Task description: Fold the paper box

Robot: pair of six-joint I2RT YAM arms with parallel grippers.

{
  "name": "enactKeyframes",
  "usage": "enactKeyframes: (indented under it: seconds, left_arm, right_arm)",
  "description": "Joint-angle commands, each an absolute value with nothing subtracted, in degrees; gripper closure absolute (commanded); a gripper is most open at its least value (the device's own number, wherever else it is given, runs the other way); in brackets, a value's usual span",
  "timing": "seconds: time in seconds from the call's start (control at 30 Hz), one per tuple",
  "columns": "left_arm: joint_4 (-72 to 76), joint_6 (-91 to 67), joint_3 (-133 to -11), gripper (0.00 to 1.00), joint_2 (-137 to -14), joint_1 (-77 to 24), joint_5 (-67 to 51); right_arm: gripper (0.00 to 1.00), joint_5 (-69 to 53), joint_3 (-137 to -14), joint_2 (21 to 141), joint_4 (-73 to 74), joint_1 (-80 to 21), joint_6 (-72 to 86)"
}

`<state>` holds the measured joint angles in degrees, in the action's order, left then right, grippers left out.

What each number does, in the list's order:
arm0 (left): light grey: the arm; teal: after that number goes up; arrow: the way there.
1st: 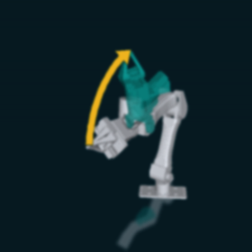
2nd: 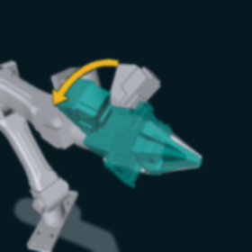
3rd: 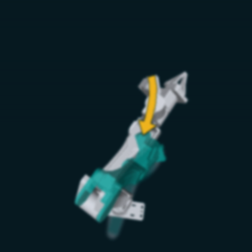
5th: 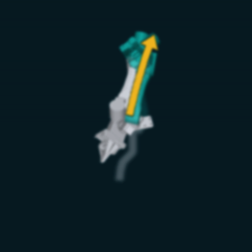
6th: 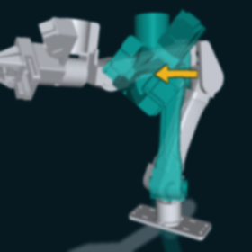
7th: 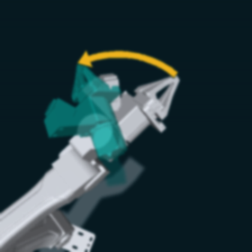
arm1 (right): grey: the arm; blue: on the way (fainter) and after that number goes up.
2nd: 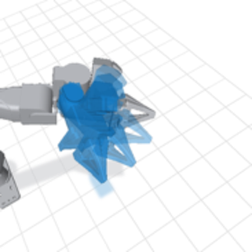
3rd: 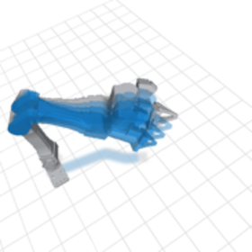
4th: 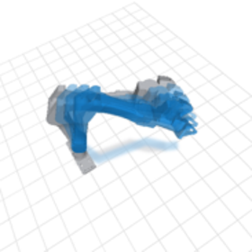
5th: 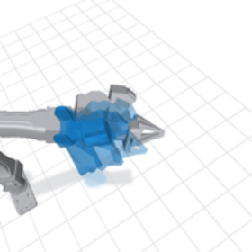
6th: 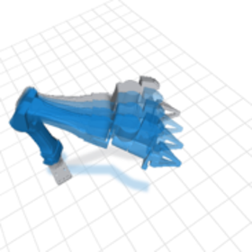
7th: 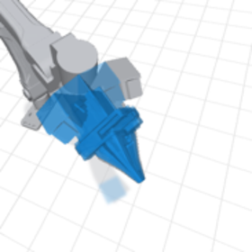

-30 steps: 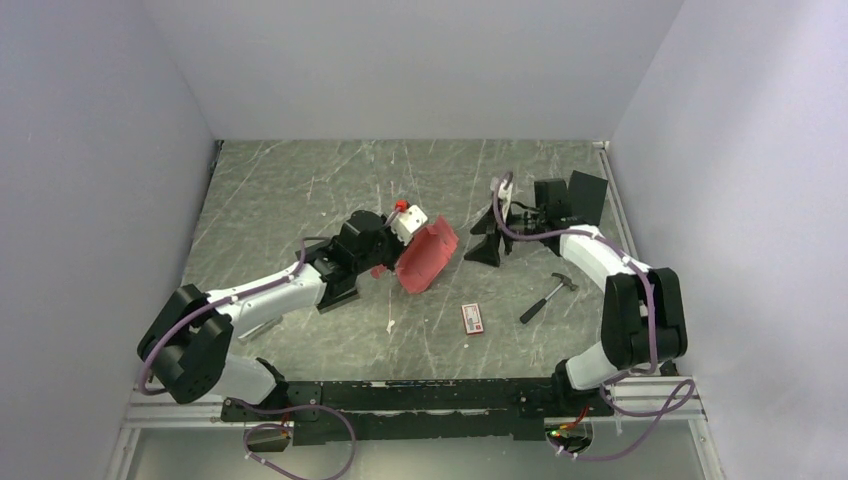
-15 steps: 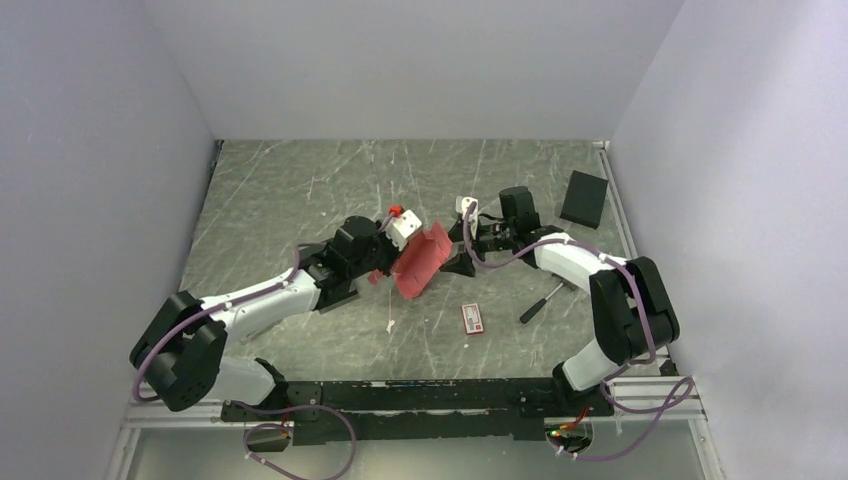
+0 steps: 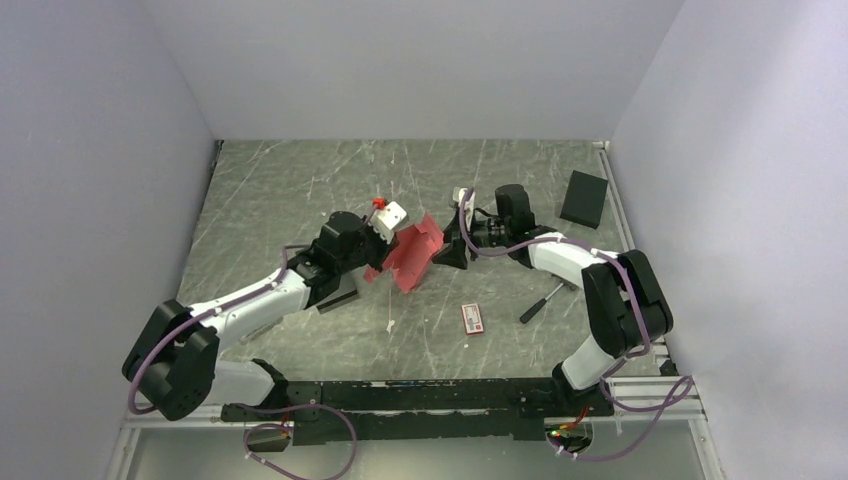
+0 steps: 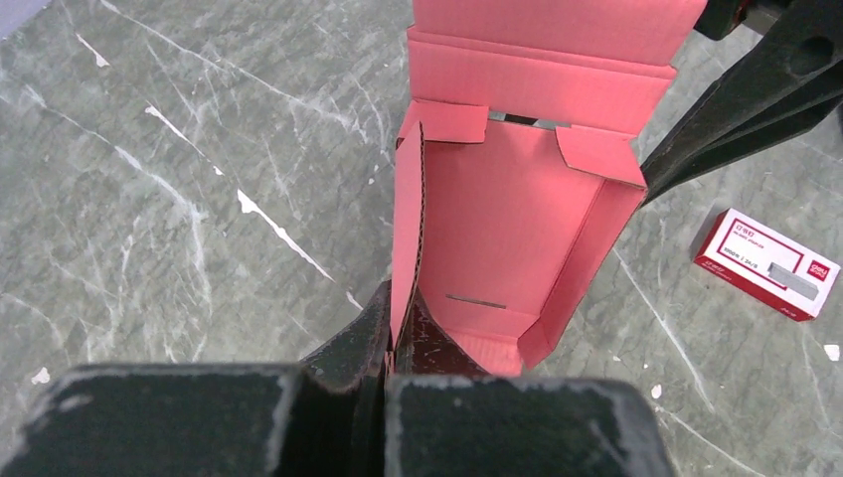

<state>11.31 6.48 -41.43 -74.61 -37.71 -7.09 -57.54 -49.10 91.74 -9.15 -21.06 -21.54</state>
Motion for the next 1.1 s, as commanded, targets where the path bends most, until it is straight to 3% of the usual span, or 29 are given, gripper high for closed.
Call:
enactKeyframes:
  seconds: [0.0,0.27,0.47,0.63,1.07]
  left_arm:
    - [13.16,2.39,-41.3,1.0,-72.95,-37.17,-14.32]
    - [12.58,-2.45,-40.66,1.0,-71.54,-35.02,-19.55]
    - [13.0,-4.91,-39.65,1.0,-70.76,-34.28,-23.03]
    - [12.85,-6.38,-39.73,1.0,-70.97,-34.19,-25.84]
    - [9.86,-10.77,-39.99,1.0,-70.07,-34.03,-20.13]
  right_arm:
    - [0.4,-56.34,-50.3,92.82,-15.31,-21.78,-15.66]
    - [0.42,-55.75,-52.29,95.15,-16.54,-22.06,-10.23]
    - [0.56,-52.79,-53.41,95.98,-15.44,-22.11,-9.18]
    - [0.62,-53.78,-54.02,95.98,-14.43,-21.95,-9.62]
    - [0.46,-58.97,-55.02,93.79,-10.15,-19.43,-14.11]
